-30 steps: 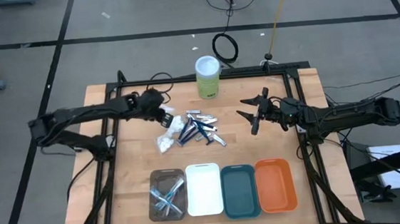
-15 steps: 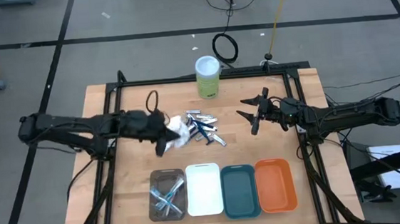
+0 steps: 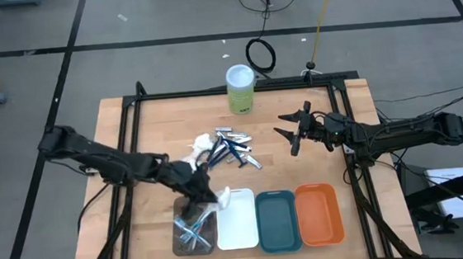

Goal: Pick & Place Travel size toiletries
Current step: Put the white cotton pack into the white bin

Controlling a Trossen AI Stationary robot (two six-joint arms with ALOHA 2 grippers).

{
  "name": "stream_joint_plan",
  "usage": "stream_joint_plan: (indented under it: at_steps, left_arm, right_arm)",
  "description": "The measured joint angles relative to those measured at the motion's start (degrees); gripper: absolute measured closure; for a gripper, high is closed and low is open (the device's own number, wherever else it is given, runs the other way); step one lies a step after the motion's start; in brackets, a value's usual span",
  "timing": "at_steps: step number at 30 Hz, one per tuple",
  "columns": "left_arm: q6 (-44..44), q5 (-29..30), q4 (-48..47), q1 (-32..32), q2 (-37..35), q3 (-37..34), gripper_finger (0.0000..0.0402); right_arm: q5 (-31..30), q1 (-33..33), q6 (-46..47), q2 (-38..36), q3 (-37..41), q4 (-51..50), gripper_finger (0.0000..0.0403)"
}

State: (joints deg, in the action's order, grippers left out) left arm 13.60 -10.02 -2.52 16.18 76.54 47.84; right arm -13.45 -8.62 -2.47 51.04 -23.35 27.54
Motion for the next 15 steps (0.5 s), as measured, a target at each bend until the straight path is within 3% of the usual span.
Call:
stream_joint_plan:
  at_steps: [7, 15]
  left_arm:
    - [0.2, -0.5, 4.8, -0.3, 6.9, 0.0, 0.0379]
    - [0.1, -0.4, 7.3, -0.4, 8.2, 0.0, 0.0376]
  right_arm:
    - [0.0, 0.0, 0.3, 0.0, 0.0, 0.0, 0.0202]
    - [0.0, 0.0, 0.3, 0.0, 0.0, -0.1, 0.0202]
